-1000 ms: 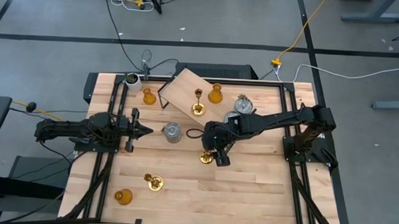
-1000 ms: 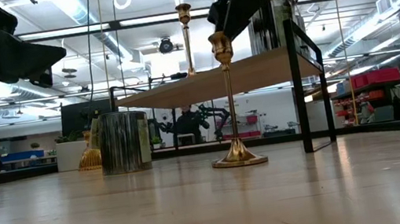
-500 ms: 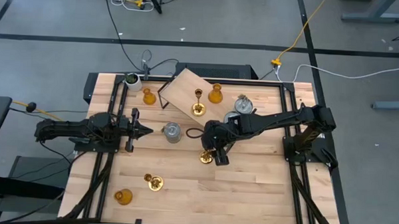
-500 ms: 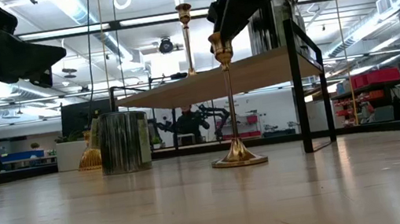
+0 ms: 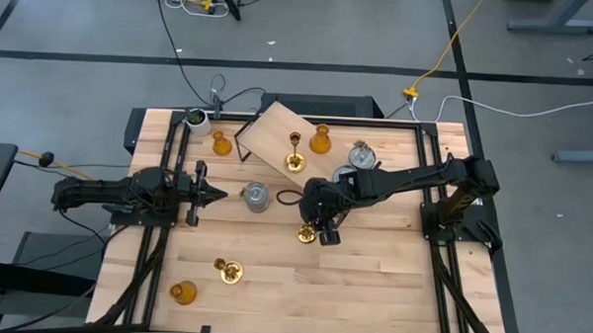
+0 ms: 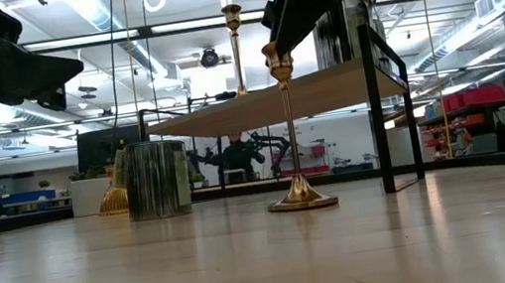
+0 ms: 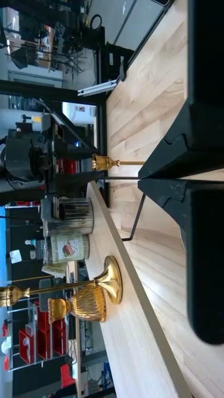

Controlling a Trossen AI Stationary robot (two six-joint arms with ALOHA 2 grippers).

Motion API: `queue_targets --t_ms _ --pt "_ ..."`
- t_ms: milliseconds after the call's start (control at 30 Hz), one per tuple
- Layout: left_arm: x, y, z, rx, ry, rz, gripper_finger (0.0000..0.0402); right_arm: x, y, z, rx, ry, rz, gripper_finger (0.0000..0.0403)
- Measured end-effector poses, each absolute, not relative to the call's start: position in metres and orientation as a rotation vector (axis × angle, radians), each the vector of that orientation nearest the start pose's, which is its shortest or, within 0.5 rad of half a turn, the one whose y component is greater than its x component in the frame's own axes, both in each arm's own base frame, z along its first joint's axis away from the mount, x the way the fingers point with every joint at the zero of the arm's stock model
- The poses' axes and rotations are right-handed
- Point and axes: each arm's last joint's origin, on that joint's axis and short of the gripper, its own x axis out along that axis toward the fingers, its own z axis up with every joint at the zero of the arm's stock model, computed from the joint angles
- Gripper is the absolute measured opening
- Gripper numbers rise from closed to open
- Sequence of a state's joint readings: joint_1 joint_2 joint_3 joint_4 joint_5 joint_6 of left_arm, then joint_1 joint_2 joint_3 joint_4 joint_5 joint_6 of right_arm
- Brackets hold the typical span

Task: Pick & Place candle stick holders
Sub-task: Put the top gold candle holder on the shelf

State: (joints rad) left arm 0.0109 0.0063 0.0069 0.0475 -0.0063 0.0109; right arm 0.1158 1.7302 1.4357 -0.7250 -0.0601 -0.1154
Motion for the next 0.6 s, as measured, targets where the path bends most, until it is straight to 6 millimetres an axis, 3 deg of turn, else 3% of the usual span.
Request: queue_targets --t_ms 367,600 --pt "0.098 0.001 0.17 0.011 -0.048 0.018 0.0012 0.361 0.045 0.271 -0.126 1.007 0.231 0.0151" --pt "0.098 0.001 0.17 0.011 -0.048 0.018 0.0012 0.364 0.045 0.297 -0.127 0.967 0.23 0.0149"
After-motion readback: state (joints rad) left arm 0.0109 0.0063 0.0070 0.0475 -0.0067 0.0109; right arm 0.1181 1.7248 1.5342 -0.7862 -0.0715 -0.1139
